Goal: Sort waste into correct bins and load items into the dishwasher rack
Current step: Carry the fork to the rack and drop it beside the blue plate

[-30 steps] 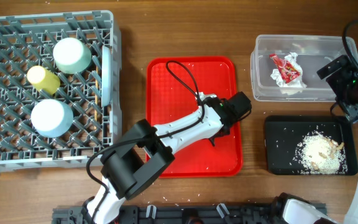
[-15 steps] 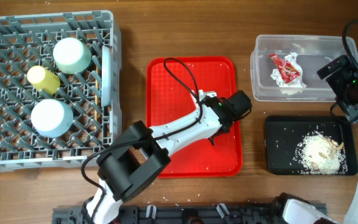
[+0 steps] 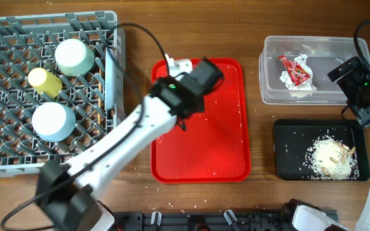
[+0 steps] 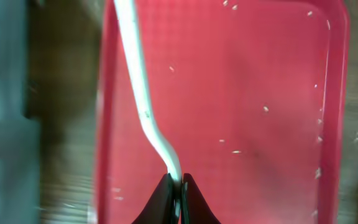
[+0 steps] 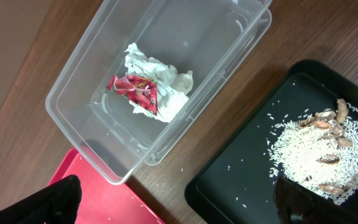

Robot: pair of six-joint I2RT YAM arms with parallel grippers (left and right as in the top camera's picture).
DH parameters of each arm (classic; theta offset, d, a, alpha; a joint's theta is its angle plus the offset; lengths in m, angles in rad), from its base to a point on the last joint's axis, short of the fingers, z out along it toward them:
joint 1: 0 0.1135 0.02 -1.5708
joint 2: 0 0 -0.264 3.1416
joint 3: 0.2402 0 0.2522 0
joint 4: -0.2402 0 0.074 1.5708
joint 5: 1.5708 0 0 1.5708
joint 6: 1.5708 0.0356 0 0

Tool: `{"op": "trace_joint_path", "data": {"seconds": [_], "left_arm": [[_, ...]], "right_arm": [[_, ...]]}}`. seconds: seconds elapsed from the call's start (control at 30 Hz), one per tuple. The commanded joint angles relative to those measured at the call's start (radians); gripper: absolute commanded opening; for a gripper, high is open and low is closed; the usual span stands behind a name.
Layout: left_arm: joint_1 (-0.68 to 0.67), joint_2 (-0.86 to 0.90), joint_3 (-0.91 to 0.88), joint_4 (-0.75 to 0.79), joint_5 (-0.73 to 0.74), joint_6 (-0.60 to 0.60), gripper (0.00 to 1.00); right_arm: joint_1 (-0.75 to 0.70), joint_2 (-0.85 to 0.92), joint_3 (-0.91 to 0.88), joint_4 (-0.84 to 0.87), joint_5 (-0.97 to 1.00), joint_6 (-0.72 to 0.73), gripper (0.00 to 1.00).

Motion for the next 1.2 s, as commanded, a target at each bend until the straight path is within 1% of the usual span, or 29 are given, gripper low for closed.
{"op": "trace_joint_path", "data": {"seconds": [0.0, 0.03, 0.1, 0.13, 0.2, 0.23, 0.3, 0.33, 0.37, 0.4, 0.43, 0.47, 0.5, 0.53, 0.57, 0.6, 0.67, 0.8, 1.17], "left_arm": [[0.134, -0.133, 0.005, -0.011, -0.022, 0.427, 0.04], [0.201, -0.167, 0.005, -0.006, -0.025, 0.494, 0.04], [0.348, -0.212, 0.005, 0.018, -0.026, 0.589, 0.04], [0.43, -0.231, 0.005, 0.056, -0.024, 0.626, 0.04], [0.534, -0.259, 0.005, 0.123, 0.008, 0.666, 0.04], [0.583, -0.274, 0.005, 0.158, 0.054, 0.699, 0.04], [0.723, -0.296, 0.005, 0.229, 0.285, 0.803, 0.04], [0.78, -0.296, 0.005, 0.241, 0.37, 0.832, 0.04], [0.826, -0.291, 0.005, 0.242, 0.423, 0.859, 0.04], [0.873, -0.287, 0.005, 0.241, 0.45, 0.881, 0.04], [0.954, -0.264, 0.005, 0.232, 0.467, 0.911, 0.04], [0.994, -0.243, 0.005, 0.214, 0.498, 0.926, 0.04], [1.036, -0.211, 0.005, 0.19, 0.586, 0.925, 0.04], [1.062, -0.173, 0.005, 0.156, 0.682, 0.941, 0.04], [1.068, -0.142, 0.005, 0.114, 0.748, 0.997, 0.04], [1.067, -0.116, 0.005, 0.084, 0.773, 1.03, 0.04], [1.059, -0.053, 0.005, 0.056, 0.777, 1.027, 0.04], [1.058, 0.039, 0.005, 0.053, 0.777, 1.022, 0.04], [1.058, 0.164, 0.005, 0.043, 0.781, 1.03, 0.04]], "right_arm": [[-0.004, 0.013, 0.003, 0.003, -0.002, -0.017, 1.0], [-0.004, 0.013, 0.003, 0.003, -0.002, -0.017, 1.0], [-0.004, 0.013, 0.003, 0.003, -0.002, -0.017, 1.0], [-0.004, 0.013, 0.003, 0.003, -0.002, -0.017, 1.0], [-0.004, 0.013, 0.003, 0.003, -0.002, -0.017, 1.0], [-0.004, 0.013, 0.003, 0.003, -0.002, -0.017, 1.0], [-0.004, 0.013, 0.003, 0.003, -0.002, -0.017, 1.0], [-0.004, 0.013, 0.003, 0.003, -0.002, -0.017, 1.0], [-0.004, 0.013, 0.003, 0.003, -0.002, -0.017, 1.0], [-0.004, 0.013, 0.003, 0.003, -0.002, -0.017, 1.0], [-0.004, 0.013, 0.003, 0.003, -0.002, -0.017, 1.0], [-0.004, 0.013, 0.003, 0.003, -0.002, -0.017, 1.0], [-0.004, 0.013, 0.003, 0.003, -0.002, -0.017, 1.0], [-0.004, 0.013, 0.003, 0.003, -0.002, -0.017, 1.0], [-0.004, 0.013, 0.003, 0.003, -0.002, -0.017, 1.0], [-0.004, 0.013, 0.003, 0.003, -0.002, -0.017, 1.0], [-0.004, 0.013, 0.003, 0.003, -0.002, -0.017, 1.0], [-0.004, 0.013, 0.003, 0.003, -0.002, -0.017, 1.0], [-0.004, 0.013, 0.003, 0.003, -0.002, -0.017, 0.99]]}}
